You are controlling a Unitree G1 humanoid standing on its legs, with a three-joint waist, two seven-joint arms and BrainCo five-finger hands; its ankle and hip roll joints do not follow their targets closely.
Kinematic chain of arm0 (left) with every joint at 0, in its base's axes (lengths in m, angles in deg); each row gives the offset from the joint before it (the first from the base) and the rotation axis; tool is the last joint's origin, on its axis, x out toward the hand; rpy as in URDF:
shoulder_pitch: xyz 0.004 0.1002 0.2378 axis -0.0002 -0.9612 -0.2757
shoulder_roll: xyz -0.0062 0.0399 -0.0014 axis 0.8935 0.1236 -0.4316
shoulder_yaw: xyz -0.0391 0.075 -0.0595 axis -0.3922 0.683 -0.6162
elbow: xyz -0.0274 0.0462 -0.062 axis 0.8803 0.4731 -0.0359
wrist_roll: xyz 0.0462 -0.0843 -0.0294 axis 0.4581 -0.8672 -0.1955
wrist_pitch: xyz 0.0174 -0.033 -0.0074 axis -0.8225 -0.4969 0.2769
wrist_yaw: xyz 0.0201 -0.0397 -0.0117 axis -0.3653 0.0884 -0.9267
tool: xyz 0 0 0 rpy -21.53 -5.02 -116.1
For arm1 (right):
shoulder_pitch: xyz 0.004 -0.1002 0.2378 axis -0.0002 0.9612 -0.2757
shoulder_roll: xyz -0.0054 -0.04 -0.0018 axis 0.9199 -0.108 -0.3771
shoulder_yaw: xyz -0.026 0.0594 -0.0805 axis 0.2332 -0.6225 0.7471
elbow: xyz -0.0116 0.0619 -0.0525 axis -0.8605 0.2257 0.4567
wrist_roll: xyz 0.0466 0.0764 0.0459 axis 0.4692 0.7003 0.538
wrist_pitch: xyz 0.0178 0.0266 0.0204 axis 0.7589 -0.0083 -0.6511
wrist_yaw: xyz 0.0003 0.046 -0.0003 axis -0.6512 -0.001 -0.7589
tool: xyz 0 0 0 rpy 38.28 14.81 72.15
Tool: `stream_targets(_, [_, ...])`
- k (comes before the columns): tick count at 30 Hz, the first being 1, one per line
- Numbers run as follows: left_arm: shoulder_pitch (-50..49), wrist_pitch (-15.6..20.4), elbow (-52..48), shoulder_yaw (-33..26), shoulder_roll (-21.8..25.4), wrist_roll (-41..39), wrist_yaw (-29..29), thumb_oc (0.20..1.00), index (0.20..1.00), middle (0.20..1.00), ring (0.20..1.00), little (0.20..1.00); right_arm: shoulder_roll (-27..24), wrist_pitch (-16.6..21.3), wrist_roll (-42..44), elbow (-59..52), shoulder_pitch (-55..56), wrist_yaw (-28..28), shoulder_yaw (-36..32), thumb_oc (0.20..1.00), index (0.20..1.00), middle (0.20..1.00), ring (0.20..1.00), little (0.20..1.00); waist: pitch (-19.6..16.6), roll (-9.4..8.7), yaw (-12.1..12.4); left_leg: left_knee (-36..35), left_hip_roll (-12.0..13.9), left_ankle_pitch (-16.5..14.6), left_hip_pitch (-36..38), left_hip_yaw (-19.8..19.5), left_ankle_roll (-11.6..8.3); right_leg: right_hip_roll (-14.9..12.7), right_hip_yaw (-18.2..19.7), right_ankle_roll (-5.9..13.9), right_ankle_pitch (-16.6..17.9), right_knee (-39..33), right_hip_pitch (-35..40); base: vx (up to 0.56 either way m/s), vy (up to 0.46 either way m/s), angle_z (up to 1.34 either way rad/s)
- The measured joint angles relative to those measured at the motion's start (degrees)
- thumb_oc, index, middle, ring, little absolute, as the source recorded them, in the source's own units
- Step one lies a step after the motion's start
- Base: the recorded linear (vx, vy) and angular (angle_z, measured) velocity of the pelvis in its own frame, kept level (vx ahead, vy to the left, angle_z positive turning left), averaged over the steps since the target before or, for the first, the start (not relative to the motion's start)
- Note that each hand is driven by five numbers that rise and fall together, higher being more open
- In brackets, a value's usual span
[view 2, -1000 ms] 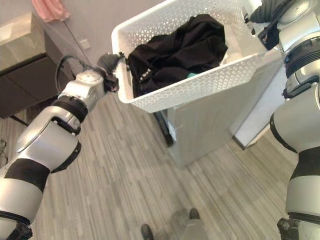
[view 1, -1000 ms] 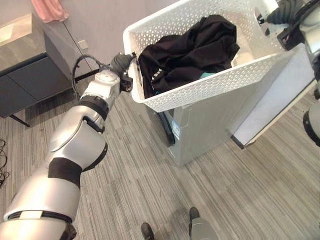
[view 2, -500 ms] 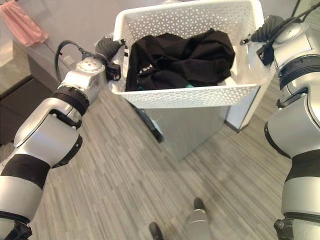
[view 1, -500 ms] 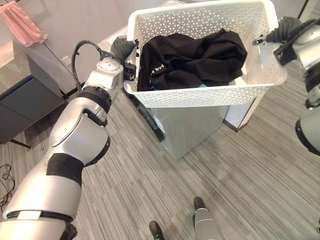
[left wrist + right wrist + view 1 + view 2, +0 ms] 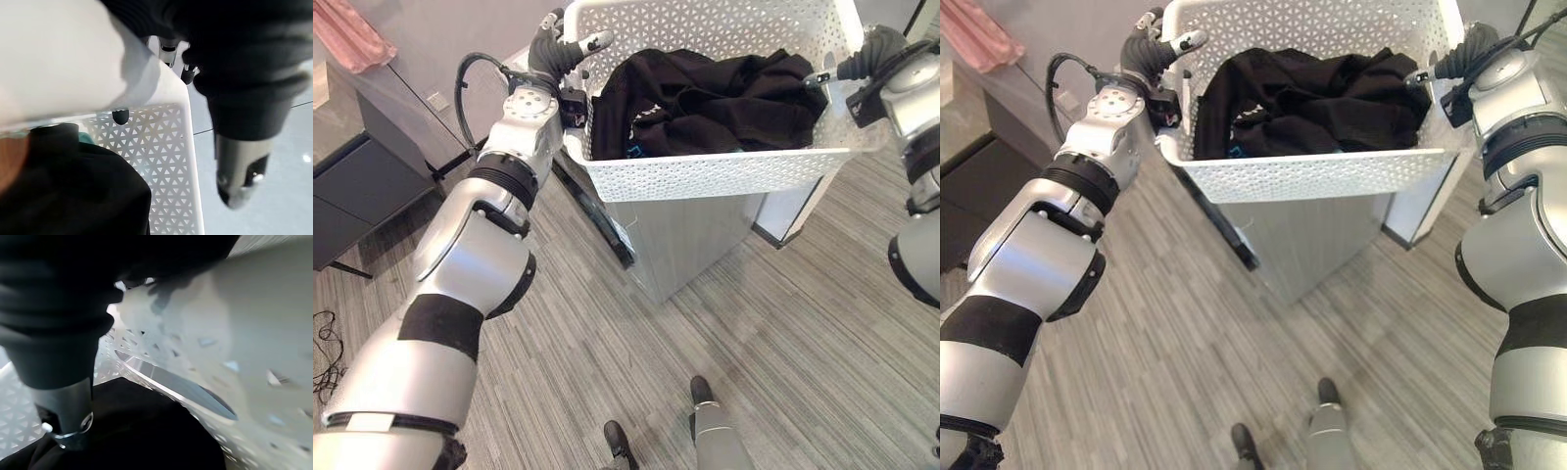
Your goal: Grab the laundry basket,head to the washer,open it,put in the laundry and shut it.
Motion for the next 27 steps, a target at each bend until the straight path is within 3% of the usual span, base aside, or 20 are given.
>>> stream_targets(4, [0.03,0.40,0.00,-1.20,-0.47,1.94,-1.50,1.000,1.000,1.000,1.000,1.000,0.00,1.14,0.03,-0.46,-0.17,1.00,0.00,1.000,1.000,1.000,1.000,1.000,0.12,-0.16,-0.10,0.02,0.33,0.03,-0.32,0.05,-0.17,0.00,-0.80,-0.16,0.84,-1.14,0.31,0.00,0.000,0.00])
stream_targets(7, [0.10,0.63,0.00,-1.66,-1.36,3.34,-2.44,1.000,1.000,1.000,1.000,1.000,0.00,1.15,1.11,-0.45,-0.08,2.47,0.01,1.000,1.000,1.000,1.000,1.000,0.11,-0.14,0.08,0.01,0.83,-1.86,-0.38,0.02,1.66,0.63,-1.12,0.04,1.10,-1.25,0.24,0.00,-0.006,-0.03])
stream_targets(12, [0.04,1.28,0.07,-3.50,-1.77,3.37,-2.87,1.000,1.000,1.000,1.000,1.000,0.02,2.14,1.76,-0.45,-0.25,4.96,-0.57,1.000,1.000,1.000,1.000,1.000,0.71,-1.00,0.45,0.02,1.29,-4.08,-0.21,0.10,0.63,0.63,-1.39,-0.10,1.59,-2.26,1.04,0.00,-0.009,0.02])
stream_targets(20, [-1.89,-0.05,0.15,-3.68,-1.87,5.64,-4.32,1.000,1.000,1.000,1.000,1.000,1.81,2.26,2.24,-0.66,0.52,7.33,-0.48,1.000,1.000,1.000,1.000,1.000,0.78,-1.51,1.03,0.64,2.13,-1.72,2.35,0.07,0.94,2.06,-1.94,-0.07,1.92,-3.86,4.82,0.06,-0.063,-0.02])
stream_targets(21, [-2.88,-0.04,0.14,-3.62,-2.07,6.08,-4.55,1.000,1.000,1.000,1.000,1.000,2.12,2.27,2.24,-1.06,1.29,7.31,-0.49,1.000,1.000,1.000,1.000,1.000,1.67,-2.73,0.80,1.29,2.02,-0.65,3.55,-0.05,0.97,2.00,-1.59,-0.32,1.50,-3.46,6.21,0.06,-0.205,0.08])
stream_targets(24, [-5.49,-0.12,0.55,-3.06,-2.45,7.46,-4.44,1.000,1.000,1.000,1.000,1.000,2.74,2.73,2.18,-2.05,2.86,6.53,-2.66,1.000,1.000,1.000,1.000,1.000,5.60,-9.12,1.06,6.70,2.40,5.46,5.00,-2.76,-1.76,0.45,-2.32,-3.31,-0.32,-2.74,11.59,0.04,-0.234,0.34])
stream_targets(25, [-6.02,-0.23,1.34,-2.84,-2.27,7.64,-4.40,1.000,1.000,1.000,1.000,1.000,3.37,2.88,2.15,-2.04,2.92,6.44,-2.81,1.000,1.000,1.000,1.000,1.000,5.66,-9.49,1.59,7.22,2.36,7.73,4.87,-3.47,-1.97,1.11,-2.82,-3.62,-0.61,-3.39,12.58,0.02,-0.207,0.42])
stream_targets(27, [-6.42,-0.64,3.21,0.85,-2.91,7.71,-4.37,1.000,1.000,1.000,1.000,1.000,4.48,3.86,2.15,-1.59,3.37,5.89,-2.77,1.000,1.000,1.000,1.000,1.000,6.92,-12.13,2.85,12.61,3.40,10.65,3.07,-4.55,-0.29,0.67,-4.12,-4.79,-0.21,-5.02,15.61,0.07,-0.049,0.34])
